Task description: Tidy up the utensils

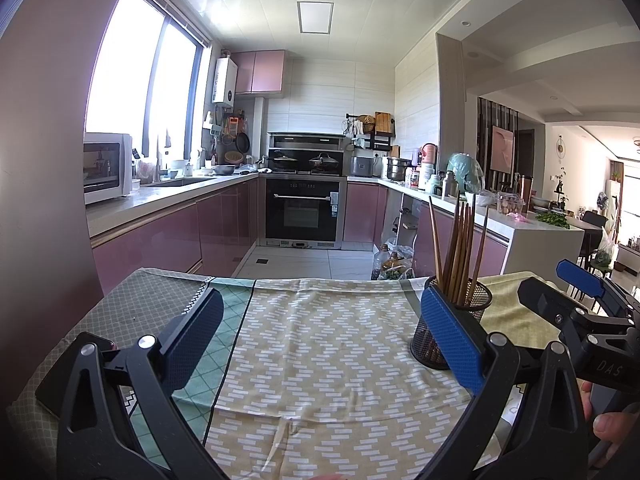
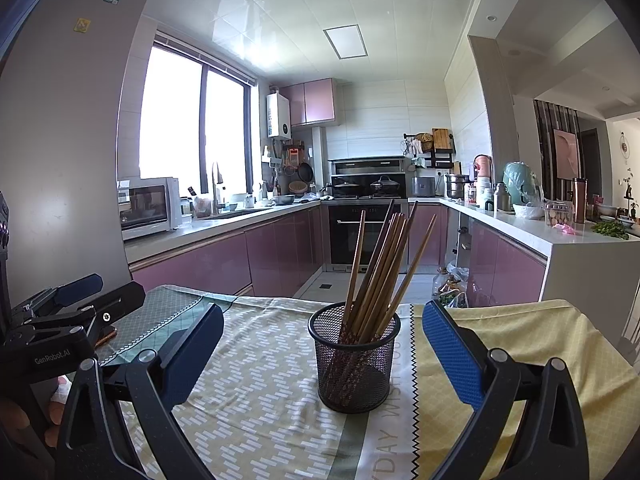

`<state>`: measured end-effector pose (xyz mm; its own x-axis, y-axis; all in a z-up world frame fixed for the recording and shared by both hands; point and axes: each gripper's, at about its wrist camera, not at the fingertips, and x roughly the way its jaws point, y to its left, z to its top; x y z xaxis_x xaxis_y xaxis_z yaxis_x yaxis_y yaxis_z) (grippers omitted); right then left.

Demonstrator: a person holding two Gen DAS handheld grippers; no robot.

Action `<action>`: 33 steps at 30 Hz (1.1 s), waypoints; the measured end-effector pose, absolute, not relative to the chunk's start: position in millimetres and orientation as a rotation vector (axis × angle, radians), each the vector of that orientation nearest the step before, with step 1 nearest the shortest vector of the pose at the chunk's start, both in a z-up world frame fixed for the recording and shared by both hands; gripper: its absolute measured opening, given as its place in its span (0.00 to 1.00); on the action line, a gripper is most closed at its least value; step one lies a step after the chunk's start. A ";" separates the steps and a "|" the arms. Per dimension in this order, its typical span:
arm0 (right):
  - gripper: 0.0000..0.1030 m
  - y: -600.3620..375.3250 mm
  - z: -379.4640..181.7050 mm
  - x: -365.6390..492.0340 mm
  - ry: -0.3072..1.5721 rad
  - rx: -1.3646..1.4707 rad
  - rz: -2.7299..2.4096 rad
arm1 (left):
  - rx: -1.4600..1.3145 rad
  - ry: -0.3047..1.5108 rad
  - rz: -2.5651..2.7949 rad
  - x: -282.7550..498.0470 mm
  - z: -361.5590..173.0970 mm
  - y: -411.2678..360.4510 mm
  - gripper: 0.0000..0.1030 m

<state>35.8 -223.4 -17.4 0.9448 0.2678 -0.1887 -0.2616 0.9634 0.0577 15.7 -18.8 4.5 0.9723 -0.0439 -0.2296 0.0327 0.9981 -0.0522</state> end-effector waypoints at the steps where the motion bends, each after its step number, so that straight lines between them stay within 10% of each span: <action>1: 0.93 -222.9 -17.6 35.9 0.197 0.032 0.270 | -0.048 0.233 -0.038 15.6 4.4 -18.8 0.94; 33: 0.93 -220.2 -19.0 36.7 0.197 0.037 0.269 | -0.041 0.237 -0.043 15.5 0.6 -18.9 0.94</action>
